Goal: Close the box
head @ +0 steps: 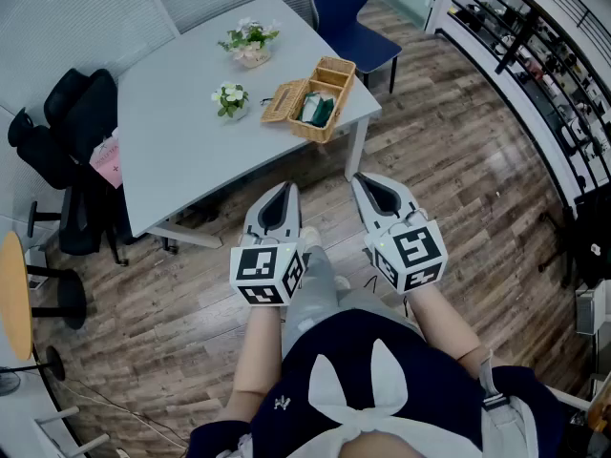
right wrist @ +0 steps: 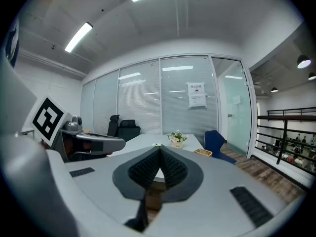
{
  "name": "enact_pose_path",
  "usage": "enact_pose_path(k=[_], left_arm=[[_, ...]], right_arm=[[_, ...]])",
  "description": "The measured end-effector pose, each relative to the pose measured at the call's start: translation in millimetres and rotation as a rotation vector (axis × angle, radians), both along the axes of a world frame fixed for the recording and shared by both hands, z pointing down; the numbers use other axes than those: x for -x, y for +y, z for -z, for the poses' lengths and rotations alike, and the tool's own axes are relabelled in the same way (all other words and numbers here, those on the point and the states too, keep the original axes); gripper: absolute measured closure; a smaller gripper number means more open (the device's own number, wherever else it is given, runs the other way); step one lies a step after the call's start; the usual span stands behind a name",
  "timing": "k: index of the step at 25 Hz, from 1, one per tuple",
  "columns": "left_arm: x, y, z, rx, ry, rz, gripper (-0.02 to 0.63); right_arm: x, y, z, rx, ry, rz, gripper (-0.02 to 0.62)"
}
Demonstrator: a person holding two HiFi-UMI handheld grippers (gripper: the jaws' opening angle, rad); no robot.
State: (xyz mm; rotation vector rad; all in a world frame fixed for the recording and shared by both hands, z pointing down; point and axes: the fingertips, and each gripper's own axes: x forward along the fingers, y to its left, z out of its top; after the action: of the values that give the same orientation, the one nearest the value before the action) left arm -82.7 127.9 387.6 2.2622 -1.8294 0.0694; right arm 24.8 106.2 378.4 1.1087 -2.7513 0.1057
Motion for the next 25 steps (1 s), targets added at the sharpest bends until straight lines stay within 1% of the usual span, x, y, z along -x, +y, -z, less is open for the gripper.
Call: enact_pose_path(k=[3,6,8,12,15,19,21,22,24,25], left_arm=[[-1,-3,-1,0.001,-0.009,-0.009,0.584],[-3,-6,-4,0.007,-0.003,-0.022,0.583],[-4,-8,-8,0.019,0.020,-0.032,0.583],[-3,-17,-12,0.061,0.095,-0.044,0.583],[1,-25,-12,0.073,0.109,-0.033,0.583],[2,-35,-10,0.069,0.139,-0.054,0.581],[5,-42,-9,0.063,0.151,-0.049,0.580],[7,-46,-9,0.062,0.155,-0.046,0.570],[10,-56,-10,0.063,0.170,-0.047,0.484],[12,-61,-11,0.065,0.181,-0.047,0.461]], right_arm=[[2,-1,-2,0.004,-0.004,0.003,0.591],[3,-3,-5,0.003,0.002,0.012,0.591],[2,-5,-6,0.005,0.003,0.010,0.590],[-1,-13,-7,0.014,-0.002,0.004,0.589],[-1,-20,-8,0.021,-0.006,0.001,0.589],[-1,-28,-9,0.029,-0.008,-0.001,0.589],[1,-34,-10,0.032,-0.005,-0.001,0.589],[1,-37,-10,0.033,-0.003,-0.001,0.589],[2,-45,-11,0.036,0.002,-0.002,0.589],[2,-49,-12,0.038,0.004,-0.003,0.589]])
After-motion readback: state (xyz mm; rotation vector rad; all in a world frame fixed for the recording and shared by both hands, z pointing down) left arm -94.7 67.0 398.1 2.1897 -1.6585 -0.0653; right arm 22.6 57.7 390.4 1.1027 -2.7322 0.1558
